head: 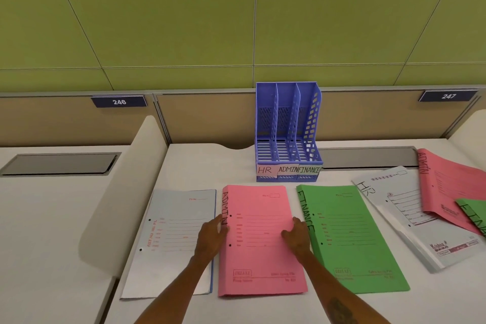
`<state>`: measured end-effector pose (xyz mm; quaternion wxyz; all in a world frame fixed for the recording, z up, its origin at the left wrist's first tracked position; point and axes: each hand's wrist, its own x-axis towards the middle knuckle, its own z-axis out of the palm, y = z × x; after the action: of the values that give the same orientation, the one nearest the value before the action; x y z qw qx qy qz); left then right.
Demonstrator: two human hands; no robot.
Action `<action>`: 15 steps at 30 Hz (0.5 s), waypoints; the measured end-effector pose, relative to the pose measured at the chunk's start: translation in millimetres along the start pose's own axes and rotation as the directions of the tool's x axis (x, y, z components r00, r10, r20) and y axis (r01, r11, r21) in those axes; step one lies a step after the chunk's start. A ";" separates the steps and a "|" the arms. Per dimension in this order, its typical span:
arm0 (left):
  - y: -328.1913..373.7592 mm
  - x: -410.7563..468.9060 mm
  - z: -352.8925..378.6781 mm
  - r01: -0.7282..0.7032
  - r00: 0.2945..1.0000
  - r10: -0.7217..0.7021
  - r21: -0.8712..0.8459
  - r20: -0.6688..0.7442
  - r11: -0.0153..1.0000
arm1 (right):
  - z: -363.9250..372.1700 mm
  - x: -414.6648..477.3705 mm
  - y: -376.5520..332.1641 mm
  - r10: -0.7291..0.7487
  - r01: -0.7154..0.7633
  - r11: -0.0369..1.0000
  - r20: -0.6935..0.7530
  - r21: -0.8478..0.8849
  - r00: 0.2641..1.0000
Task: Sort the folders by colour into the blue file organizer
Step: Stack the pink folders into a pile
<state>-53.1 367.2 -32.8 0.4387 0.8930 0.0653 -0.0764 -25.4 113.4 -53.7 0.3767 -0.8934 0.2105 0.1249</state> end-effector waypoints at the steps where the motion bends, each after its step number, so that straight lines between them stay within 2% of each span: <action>1: -5.6 1.4 0.8 -0.001 0.999 0.003 0.044 -0.040 0.999 | 1.0 -0.6 -0.3 0.001 -0.001 1.000 -0.009 -0.028 1.000; 4: -13.3 4.6 1.2 0.065 0.991 -0.030 0.278 -0.127 0.958 | 3.8 -3.5 -1.4 -0.003 0.001 0.997 -0.023 -0.075 1.000; 6: -13.0 3.4 -0.2 0.097 0.993 -0.067 0.349 -0.096 0.932 | 4.9 -4.0 -0.7 -0.025 0.022 0.996 -0.040 -0.088 0.999; 11: -11.6 1.2 5.2 0.057 0.998 -0.050 0.346 -0.029 0.936 | 5.3 -5.7 1.1 -0.054 0.050 0.990 -0.027 -0.135 0.998; 15: -5.2 -3.8 10.5 0.039 0.999 -0.042 0.255 0.004 0.966 | 4.0 -5.4 4.8 -0.103 0.098 0.983 -0.025 -0.152 0.994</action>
<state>-58.6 361.9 -42.4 0.3190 0.9401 0.0710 -0.0974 -32.6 114.8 -57.4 0.3104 -0.9307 0.1613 0.1068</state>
